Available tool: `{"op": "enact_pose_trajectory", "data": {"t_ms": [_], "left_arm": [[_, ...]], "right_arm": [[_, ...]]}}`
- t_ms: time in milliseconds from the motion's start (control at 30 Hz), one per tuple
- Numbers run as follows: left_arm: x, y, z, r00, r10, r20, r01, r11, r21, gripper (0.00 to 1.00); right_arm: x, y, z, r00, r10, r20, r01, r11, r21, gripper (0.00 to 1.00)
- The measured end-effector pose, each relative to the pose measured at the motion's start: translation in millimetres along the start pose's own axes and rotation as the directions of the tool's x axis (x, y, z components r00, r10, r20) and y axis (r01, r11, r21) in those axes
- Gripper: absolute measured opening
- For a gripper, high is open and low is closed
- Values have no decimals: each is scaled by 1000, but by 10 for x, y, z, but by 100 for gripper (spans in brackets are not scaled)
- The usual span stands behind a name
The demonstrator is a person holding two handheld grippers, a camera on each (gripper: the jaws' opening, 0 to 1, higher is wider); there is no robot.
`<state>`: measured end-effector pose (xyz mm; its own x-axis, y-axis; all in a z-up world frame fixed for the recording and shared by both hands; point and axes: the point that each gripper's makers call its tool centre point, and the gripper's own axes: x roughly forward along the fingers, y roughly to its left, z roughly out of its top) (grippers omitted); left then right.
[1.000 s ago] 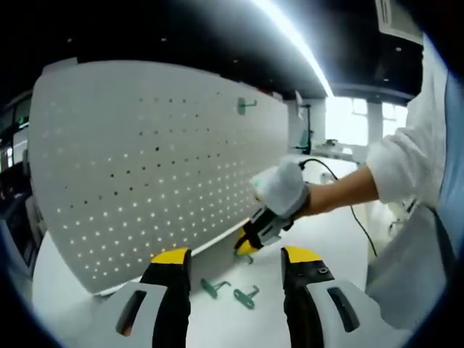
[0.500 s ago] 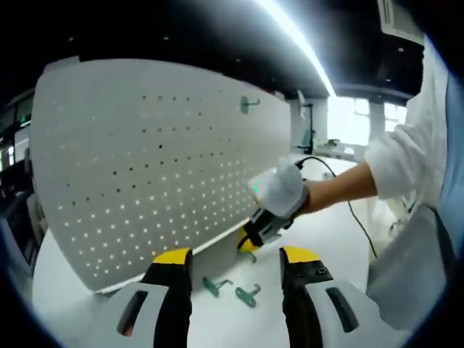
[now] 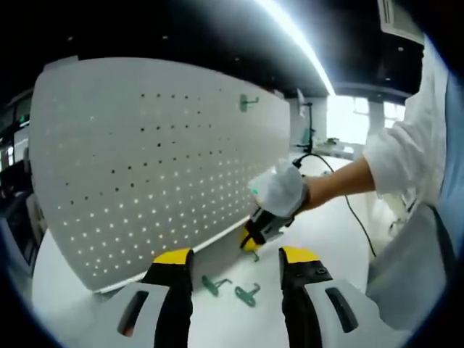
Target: Insert the hook assembly into the mounting plate slot until the hook locks in place.
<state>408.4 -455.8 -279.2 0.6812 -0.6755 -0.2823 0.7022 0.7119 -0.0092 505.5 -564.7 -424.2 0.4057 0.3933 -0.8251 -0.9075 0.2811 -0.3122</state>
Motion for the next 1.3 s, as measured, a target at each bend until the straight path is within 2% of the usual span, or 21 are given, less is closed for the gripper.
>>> {"op": "enact_pose_trajectory", "data": {"t_ms": [367, 733, 833, 1033, 1133, 1300], "left_arm": [[9, -19, -5, 1000, -7, -5, 7, 1000, 4, 48], [27, -85, -9, 1000, -26, -10, 26, 1000, 12, 47], [31, -102, -8, 999, -31, -10, 31, 999, 13, 47], [40, -129, -6, 999, -38, -8, 38, 999, 9, 47], [45, -140, -4, 999, -40, -7, 40, 999, 4, 46], [44, -134, 6, 999, -32, 0, 32, 999, -2, 45]], "right_arm": [[-41, 16, -8, 1000, 7, 2, -7, 1000, 4, 1], [-249, -17, 65, 999, -31, 41, 30, 999, 21, 0], [-352, -49, 151, 996, -59, 74, 56, 998, 34, 0], [-587, -105, 440, 977, -114, 179, 103, 992, 71, 0], [-659, -113, 542, 970, -128, 209, 114, 990, 77, 0], [-810, -144, 774, 940, -163, 300, 129, 983, 132, 0]]}}
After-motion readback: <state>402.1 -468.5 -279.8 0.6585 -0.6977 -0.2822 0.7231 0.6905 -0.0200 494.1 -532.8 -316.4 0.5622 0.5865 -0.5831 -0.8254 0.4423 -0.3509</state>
